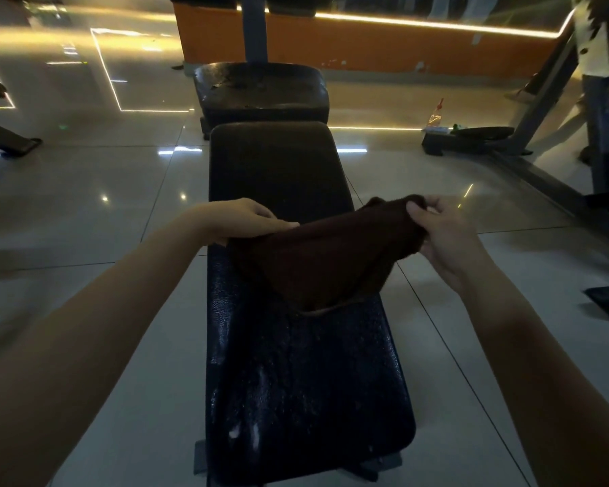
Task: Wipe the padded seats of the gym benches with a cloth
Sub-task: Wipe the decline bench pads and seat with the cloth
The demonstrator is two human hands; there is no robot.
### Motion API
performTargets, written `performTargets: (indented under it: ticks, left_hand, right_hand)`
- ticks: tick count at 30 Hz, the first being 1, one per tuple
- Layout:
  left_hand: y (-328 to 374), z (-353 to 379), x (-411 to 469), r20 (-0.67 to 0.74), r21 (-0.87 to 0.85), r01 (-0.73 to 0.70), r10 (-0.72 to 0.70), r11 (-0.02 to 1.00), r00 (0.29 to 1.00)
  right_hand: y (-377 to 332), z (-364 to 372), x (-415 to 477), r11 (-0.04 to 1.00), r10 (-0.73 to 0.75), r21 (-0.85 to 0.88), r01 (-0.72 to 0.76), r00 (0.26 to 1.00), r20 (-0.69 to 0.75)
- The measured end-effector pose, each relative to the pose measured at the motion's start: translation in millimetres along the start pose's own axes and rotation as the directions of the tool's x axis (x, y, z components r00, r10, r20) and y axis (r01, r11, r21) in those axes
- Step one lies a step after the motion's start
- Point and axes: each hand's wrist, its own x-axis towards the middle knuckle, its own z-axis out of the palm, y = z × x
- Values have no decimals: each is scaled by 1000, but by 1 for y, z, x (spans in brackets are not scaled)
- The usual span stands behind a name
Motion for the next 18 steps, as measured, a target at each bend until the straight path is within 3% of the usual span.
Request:
performTargets:
  ticks: [4, 9, 12, 14, 16, 18]
  left_hand:
    - [-16, -13, -4, 204, -140, -6, 34, 990, 978]
    - [-33, -15, -5, 236, -96, -108, 128, 990, 963]
    - [-31, -14, -6, 152, -55, -178, 185, 982, 971]
    - [-31, -15, -9, 79, -112, -221, 230, 969, 970]
    - [-32, -17, -11, 42, -191, -260, 273, 946, 961]
    - [-32, -18, -12, 17, -238, -290, 303, 927, 953]
  right_hand:
    - [-14, -7, 4, 983, -131, -139, 119, 988, -80]
    - [-27, -22, -3, 946, -175, -257, 199, 978, 115]
    - [-36, -25, -8, 903, -144, -367, 223, 963, 229]
    - [-38, -25, -8, 796, -123, -555, 243, 962, 245]
    - [-37, -25, -6, 594, -131, -757, 274, 961, 245]
    - [-33, -25, -4, 461, -155, -834, 304, 953, 262]
